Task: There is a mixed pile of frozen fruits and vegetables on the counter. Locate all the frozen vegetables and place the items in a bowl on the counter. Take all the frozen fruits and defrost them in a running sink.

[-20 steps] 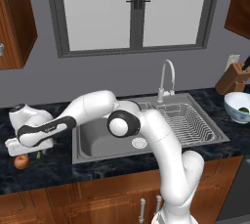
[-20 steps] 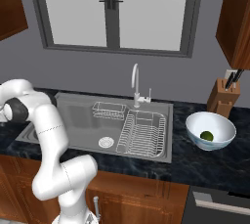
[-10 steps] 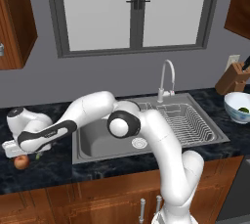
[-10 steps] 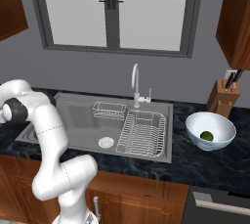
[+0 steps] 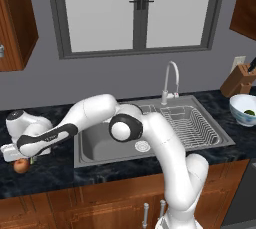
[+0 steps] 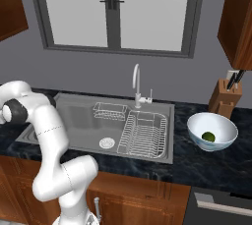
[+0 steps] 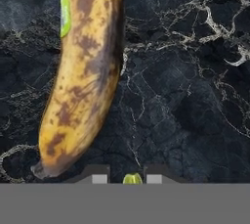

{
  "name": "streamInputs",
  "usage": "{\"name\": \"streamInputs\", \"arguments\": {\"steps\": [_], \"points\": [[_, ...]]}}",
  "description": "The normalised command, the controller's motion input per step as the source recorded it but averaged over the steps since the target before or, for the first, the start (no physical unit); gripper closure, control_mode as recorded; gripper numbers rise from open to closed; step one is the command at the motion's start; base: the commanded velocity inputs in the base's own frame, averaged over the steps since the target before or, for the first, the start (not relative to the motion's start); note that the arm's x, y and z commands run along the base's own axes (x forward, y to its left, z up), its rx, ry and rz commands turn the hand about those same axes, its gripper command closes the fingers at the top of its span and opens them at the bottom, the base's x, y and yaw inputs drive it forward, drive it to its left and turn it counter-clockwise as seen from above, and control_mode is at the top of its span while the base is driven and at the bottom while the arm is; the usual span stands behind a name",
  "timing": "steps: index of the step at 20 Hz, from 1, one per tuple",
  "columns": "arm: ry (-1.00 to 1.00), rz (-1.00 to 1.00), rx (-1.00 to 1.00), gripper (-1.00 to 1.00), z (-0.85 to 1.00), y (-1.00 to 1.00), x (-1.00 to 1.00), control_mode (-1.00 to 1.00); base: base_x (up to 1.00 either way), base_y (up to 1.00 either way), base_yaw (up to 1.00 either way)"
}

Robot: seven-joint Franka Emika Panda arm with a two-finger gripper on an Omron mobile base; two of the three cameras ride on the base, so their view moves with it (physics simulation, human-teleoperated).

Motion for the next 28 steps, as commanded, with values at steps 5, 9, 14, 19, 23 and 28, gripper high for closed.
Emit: {"name": "streamInputs", "arguments": {"steps": [5,9,14,19,23,28], "points": [[0.10,0.00,0.00,1.00,-0.02,-0.17,-0.01,-1.00,0.00,0.00,0.00],[0.12,0.00,0.01,1.00,0.84,-0.36,-0.01,-1.00,0.00,0.00,0.00],[0.01,0.00,0.02,1.00,0.40,-0.39,-0.11,-1.00,0.00,0.00,0.00],[-0.01,0.00,0.01,1.00,-0.01,-0.60,-0.15,-1.00,0.00,0.00,0.00],[0.00,0.00,0.07,1.00,0.31,-0.81,-0.26,-1.00,0.00,0.00,0.00],[-0.05,0.01,0.12,1.00,0.59,-0.75,-0.33,-1.00,0.00,0.00,0.00]]}}
